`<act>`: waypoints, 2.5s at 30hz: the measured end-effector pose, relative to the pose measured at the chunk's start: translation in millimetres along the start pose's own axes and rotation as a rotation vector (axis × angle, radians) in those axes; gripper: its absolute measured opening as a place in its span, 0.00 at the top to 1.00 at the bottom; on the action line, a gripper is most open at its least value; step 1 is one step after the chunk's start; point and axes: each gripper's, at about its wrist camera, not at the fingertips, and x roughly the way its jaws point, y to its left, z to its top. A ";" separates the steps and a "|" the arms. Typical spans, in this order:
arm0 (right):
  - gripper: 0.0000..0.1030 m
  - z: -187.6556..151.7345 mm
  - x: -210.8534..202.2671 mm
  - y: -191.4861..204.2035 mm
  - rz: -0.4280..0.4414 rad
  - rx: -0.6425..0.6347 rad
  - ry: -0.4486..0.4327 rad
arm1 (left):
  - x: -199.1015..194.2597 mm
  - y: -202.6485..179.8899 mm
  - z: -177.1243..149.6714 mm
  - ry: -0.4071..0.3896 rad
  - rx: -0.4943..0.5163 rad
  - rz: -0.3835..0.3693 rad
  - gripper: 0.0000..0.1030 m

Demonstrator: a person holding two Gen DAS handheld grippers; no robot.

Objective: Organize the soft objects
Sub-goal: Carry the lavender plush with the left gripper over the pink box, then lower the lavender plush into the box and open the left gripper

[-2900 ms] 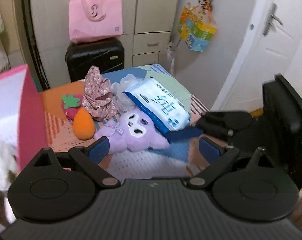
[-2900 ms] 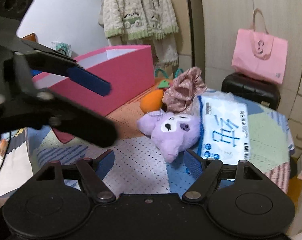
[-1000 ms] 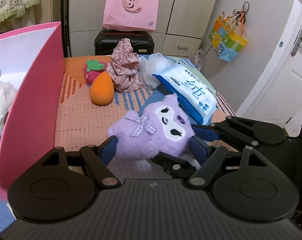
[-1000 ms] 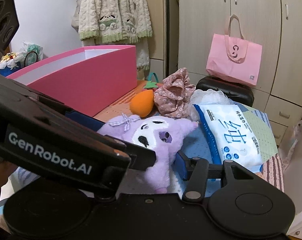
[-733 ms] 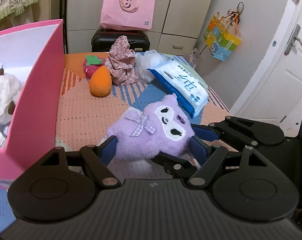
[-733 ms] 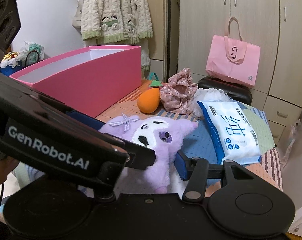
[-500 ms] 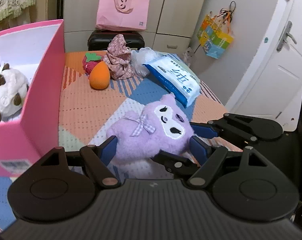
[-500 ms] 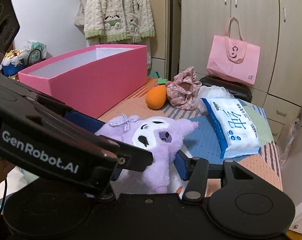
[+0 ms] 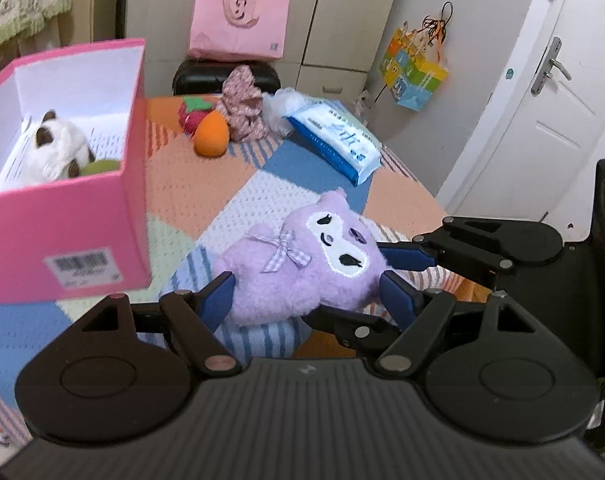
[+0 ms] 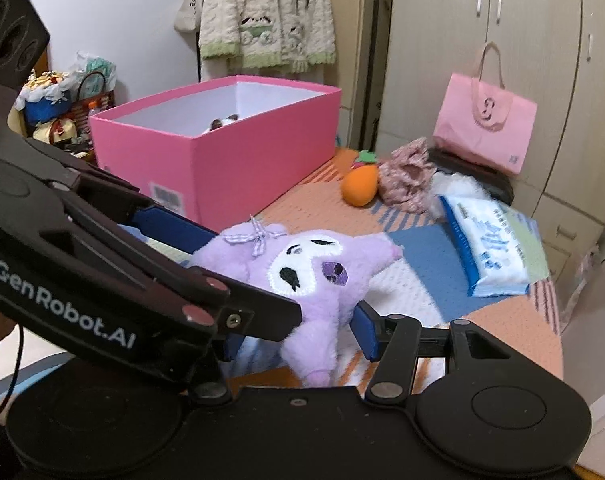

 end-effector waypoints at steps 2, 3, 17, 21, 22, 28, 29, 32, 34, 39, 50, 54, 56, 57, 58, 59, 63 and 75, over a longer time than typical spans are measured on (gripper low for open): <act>0.42 0.9 -2.0 4.2 0.017 0.011 0.024 | -2.7 4.3 -0.7 0.041 -0.013 -0.004 0.24; 0.42 2.0 -1.9 6.4 0.031 0.014 0.045 | -4.3 8.0 -0.7 0.063 -0.026 -0.011 0.24; 0.42 39.1 -19.9 53.1 0.184 -0.026 0.098 | -75.6 39.5 3.2 0.127 -0.108 0.011 0.24; 0.39 56.1 -25.3 68.8 0.244 -0.052 0.101 | -101.6 48.6 4.9 0.129 -0.113 0.020 0.24; 0.38 60.1 -25.6 71.4 0.260 -0.056 0.103 | -108.5 52.3 5.5 0.123 -0.118 0.019 0.24; 0.37 88.1 -21.4 93.8 0.299 -0.112 0.104 | -130.4 75.7 13.6 0.081 -0.163 0.039 0.24; 0.37 93.7 -19.2 96.3 0.300 -0.117 0.098 | -132.8 80.4 16.1 0.070 -0.170 0.043 0.25; 0.37 107.1 -13.1 102.9 0.299 -0.121 0.085 | -139.1 90.1 22.0 0.043 -0.171 0.053 0.25; 0.37 115.6 -9.8 105.8 0.291 -0.120 0.069 | -140.8 96.7 28.2 0.035 -0.171 0.055 0.25; 0.37 134.8 0.2 107.3 0.282 -0.119 0.060 | -139.8 112.1 46.5 0.033 -0.174 0.052 0.25; 0.34 177.2 30.9 97.8 0.207 -0.136 0.006 | -116.0 142.0 92.4 -0.021 -0.142 0.059 0.25; 0.34 192.0 51.4 88.8 0.192 -0.147 -0.019 | -100.0 157.1 108.4 -0.049 -0.157 0.067 0.25; 0.34 200.6 63.1 82.0 0.191 -0.148 -0.028 | -90.1 164.7 118.3 -0.061 -0.154 0.074 0.25; 0.34 205.0 69.6 78.8 0.188 -0.157 -0.033 | -84.9 169.2 123.7 -0.067 -0.155 0.075 0.25; 0.34 208.9 75.4 75.3 0.187 -0.157 -0.035 | -80.1 173.4 128.5 -0.068 -0.156 0.076 0.25; 0.34 213.9 82.8 70.1 0.190 -0.151 -0.032 | -73.7 178.8 134.5 -0.072 -0.158 0.074 0.25; 0.35 232.1 112.7 51.9 0.176 -0.129 -0.027 | -50.4 205.5 152.5 -0.081 -0.245 0.033 0.25; 0.38 245.3 189.2 35.3 0.143 -0.221 0.012 | 18.9 247.7 172.1 -0.001 -0.293 0.086 0.25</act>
